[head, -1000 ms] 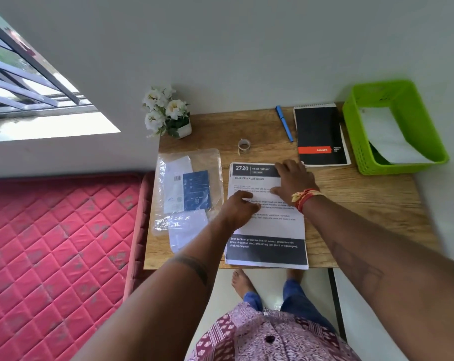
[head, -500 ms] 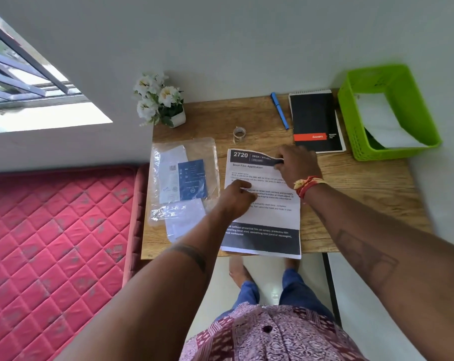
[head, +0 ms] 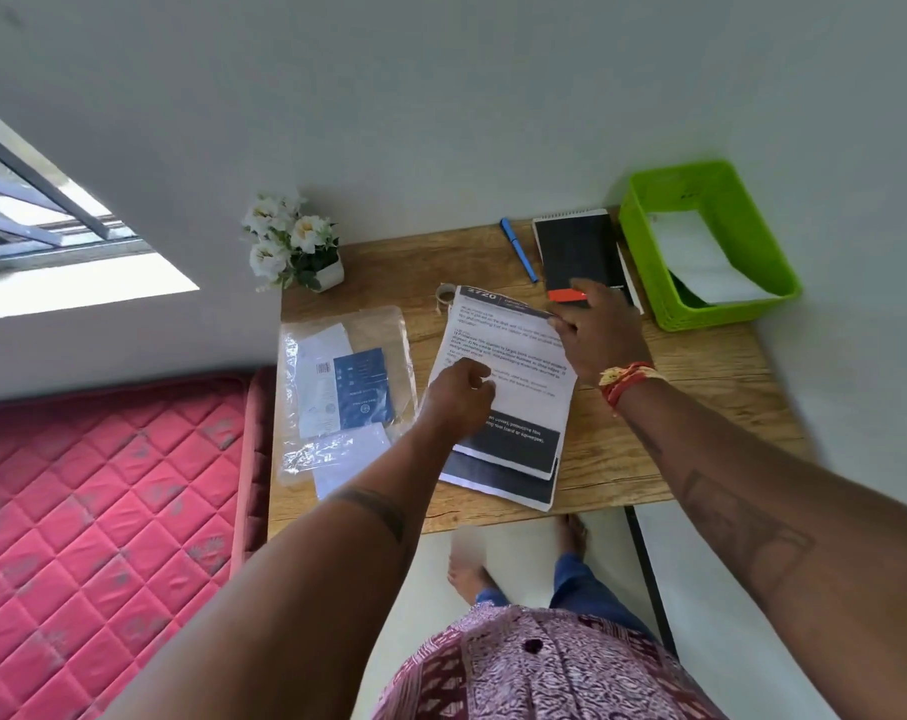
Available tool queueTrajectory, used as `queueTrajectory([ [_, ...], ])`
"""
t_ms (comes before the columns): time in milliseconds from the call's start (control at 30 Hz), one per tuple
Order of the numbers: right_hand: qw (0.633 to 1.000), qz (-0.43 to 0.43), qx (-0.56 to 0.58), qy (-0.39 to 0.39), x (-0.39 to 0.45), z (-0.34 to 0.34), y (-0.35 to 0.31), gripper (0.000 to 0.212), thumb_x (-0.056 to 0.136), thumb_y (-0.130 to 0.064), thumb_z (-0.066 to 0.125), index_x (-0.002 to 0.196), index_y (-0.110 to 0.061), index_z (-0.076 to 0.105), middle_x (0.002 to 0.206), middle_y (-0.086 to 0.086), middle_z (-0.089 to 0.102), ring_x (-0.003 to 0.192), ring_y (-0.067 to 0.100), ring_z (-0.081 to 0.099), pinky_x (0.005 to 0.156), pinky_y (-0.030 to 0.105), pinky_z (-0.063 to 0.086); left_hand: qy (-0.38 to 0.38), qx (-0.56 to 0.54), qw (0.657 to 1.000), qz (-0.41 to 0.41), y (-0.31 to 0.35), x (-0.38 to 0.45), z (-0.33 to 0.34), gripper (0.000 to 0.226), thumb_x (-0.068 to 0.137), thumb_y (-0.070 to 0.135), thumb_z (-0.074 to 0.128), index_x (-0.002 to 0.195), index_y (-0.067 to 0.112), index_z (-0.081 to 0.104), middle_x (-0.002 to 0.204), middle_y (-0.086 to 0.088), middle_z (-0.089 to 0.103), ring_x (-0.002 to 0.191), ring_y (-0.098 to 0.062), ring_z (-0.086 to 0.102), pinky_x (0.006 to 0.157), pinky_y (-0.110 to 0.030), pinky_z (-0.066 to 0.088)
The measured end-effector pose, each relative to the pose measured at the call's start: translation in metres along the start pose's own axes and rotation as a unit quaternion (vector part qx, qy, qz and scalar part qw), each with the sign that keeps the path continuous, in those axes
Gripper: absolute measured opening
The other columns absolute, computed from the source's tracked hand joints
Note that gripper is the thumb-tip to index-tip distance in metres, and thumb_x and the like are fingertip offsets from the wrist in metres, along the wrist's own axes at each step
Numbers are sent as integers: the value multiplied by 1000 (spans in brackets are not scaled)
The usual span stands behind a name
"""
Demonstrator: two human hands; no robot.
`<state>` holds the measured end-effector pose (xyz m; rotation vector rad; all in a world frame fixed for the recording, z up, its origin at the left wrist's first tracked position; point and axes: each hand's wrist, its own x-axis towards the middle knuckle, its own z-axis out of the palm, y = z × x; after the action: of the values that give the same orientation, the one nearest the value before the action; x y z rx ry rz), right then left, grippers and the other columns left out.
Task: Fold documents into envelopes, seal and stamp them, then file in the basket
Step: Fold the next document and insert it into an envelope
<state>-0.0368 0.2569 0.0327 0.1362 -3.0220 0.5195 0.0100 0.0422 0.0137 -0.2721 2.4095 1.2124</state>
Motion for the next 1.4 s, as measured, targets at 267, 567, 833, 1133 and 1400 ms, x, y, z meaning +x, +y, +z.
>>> queueTrajectory([
  [267, 976, 119, 170, -65, 5, -17, 6, 25, 101, -31, 53, 110, -16, 72, 101, 13, 74, 85, 30, 64, 70, 30, 39, 44, 24, 998, 45, 12, 4, -12, 17, 100, 29, 56, 100, 18, 69, 111, -5, 73, 93, -22, 68, 79, -37, 57],
  [567, 872, 389, 281, -102, -27, -1, 39, 28, 96, -31, 62, 106, -8, 73, 72, 1, 63, 61, 18, 61, 41, 18, 43, 34, 157, 978, 133, 3, -4, -7, 28, 98, 39, 62, 122, 24, 67, 138, -5, 60, 122, -27, 60, 98, -48, 57],
  [833, 735, 439, 514, -59, -21, -25, 31, 21, 93, -23, 70, 106, -7, 72, 102, 12, 75, 92, 33, 72, 72, 46, 63, 40, 126, 981, 144, 11, -9, 3, 77, 83, 75, 62, 144, 30, 47, 155, -3, 46, 138, -29, 47, 109, -53, 48],
  [1133, 666, 416, 618, -32, 24, -44, -23, 9, 95, -20, 66, 96, -11, 68, 79, 10, 73, 54, 24, 64, 37, 21, 43, 129, 390, 863, 294, 51, -1, -15, 86, 102, 26, 55, 165, 25, -4, 173, -10, -10, 158, -33, -17, 126, -53, -13],
  [1400, 854, 328, 397, -74, -9, -16, -10, 19, 97, -24, 65, 101, -9, 75, 100, 15, 74, 76, 24, 65, 55, 22, 44, 78, 504, 799, 318, 18, 0, -35, 62, 107, 29, 46, 163, 23, 20, 171, -15, 15, 159, -37, 3, 125, -57, -9],
])
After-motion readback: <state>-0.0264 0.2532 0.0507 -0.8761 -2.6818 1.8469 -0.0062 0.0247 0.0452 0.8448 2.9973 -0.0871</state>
